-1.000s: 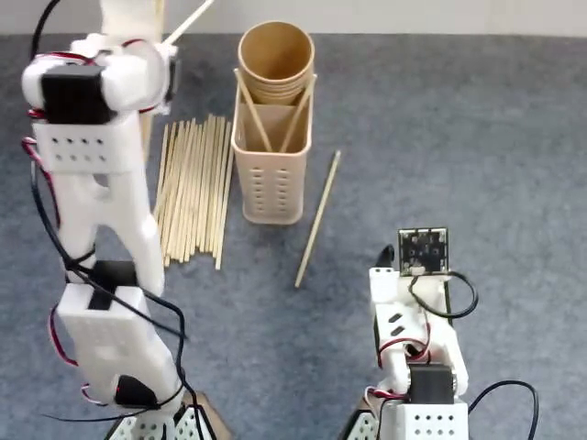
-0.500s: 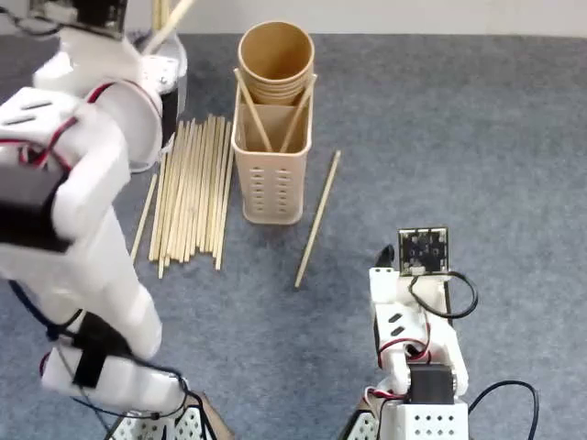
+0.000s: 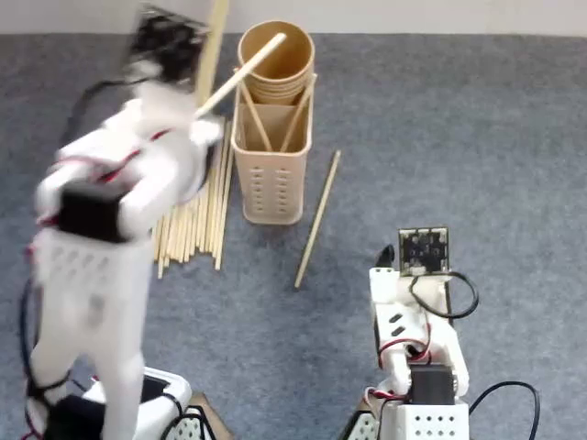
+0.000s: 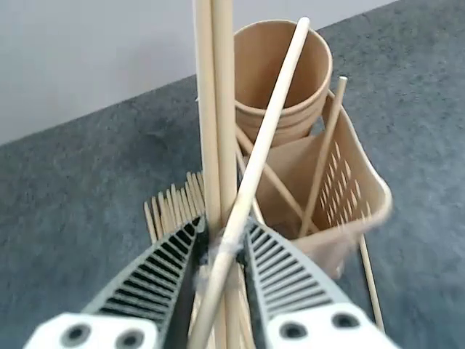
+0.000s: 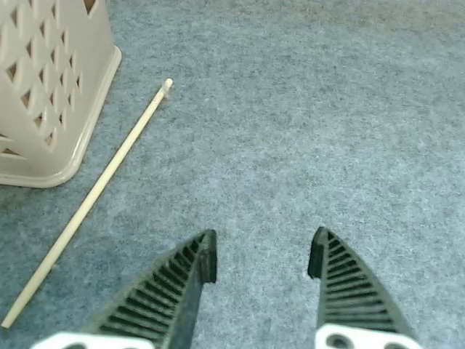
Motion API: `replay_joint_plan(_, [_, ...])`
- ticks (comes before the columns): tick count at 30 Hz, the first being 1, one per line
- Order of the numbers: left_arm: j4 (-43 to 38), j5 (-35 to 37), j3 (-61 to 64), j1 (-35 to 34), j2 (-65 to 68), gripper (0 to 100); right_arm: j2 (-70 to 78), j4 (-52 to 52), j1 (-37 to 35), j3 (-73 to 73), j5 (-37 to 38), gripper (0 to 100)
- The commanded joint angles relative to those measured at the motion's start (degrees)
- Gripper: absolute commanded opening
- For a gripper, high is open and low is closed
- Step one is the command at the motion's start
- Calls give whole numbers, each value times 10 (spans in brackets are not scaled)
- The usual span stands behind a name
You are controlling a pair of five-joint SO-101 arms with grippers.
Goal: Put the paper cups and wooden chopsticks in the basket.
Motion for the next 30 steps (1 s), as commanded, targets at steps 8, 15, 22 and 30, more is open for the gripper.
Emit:
replay_joint_plan(8, [-260, 40, -106, 69, 97, 3, -10, 0, 5, 75, 8, 214])
replay_joint_plan(15, [-348, 40, -41, 72, 179, 5, -10, 0, 5, 74, 8, 214])
replay_joint_plan(22, [-413, 40, 109, 72, 131, 52, -10, 0, 5, 74, 8, 214])
replay_joint_plan(30, [-415, 38, 220, 71, 4, 92, -10, 0, 5, 74, 8, 214])
